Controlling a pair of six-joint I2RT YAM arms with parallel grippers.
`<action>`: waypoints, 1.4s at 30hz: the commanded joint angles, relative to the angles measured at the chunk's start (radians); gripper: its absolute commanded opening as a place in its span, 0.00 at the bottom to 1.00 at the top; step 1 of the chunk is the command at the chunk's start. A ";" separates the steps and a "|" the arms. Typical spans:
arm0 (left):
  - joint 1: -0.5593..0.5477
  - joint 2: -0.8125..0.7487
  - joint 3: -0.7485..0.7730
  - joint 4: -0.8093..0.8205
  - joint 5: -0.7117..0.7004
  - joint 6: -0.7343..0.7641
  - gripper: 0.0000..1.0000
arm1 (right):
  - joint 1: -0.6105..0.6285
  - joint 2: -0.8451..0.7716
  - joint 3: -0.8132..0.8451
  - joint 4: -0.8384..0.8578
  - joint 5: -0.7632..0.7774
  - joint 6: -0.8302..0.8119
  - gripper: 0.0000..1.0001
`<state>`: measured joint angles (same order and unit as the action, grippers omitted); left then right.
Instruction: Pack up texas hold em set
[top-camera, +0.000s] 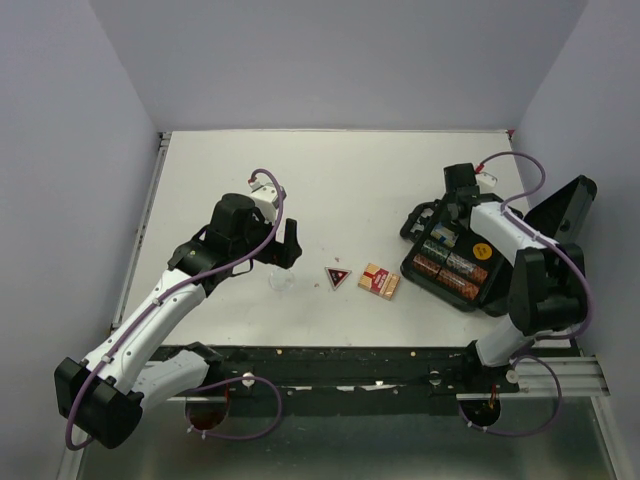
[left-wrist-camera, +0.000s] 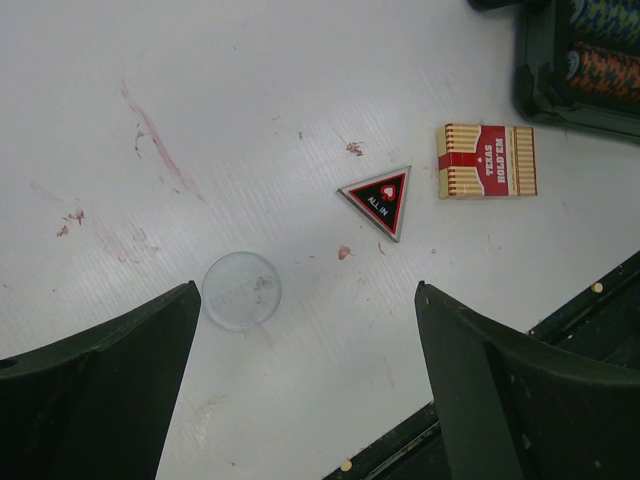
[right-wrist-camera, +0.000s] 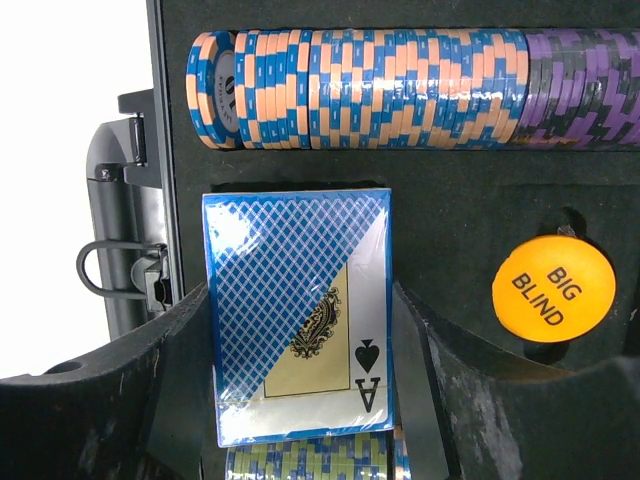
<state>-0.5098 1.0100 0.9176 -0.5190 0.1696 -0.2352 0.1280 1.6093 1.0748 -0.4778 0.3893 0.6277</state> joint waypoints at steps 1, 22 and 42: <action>0.005 -0.002 -0.010 0.011 0.016 -0.004 0.97 | -0.001 0.054 0.010 0.007 0.020 0.032 0.01; 0.005 -0.004 -0.013 0.016 0.034 -0.015 0.96 | -0.001 0.097 0.030 -0.045 0.117 0.093 0.28; 0.005 0.006 -0.013 0.014 0.027 -0.013 0.96 | 0.039 -0.103 0.080 0.036 -0.021 -0.141 0.91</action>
<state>-0.5098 1.0103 0.9085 -0.5179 0.1772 -0.2405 0.1555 1.5543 1.1416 -0.5308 0.4541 0.5758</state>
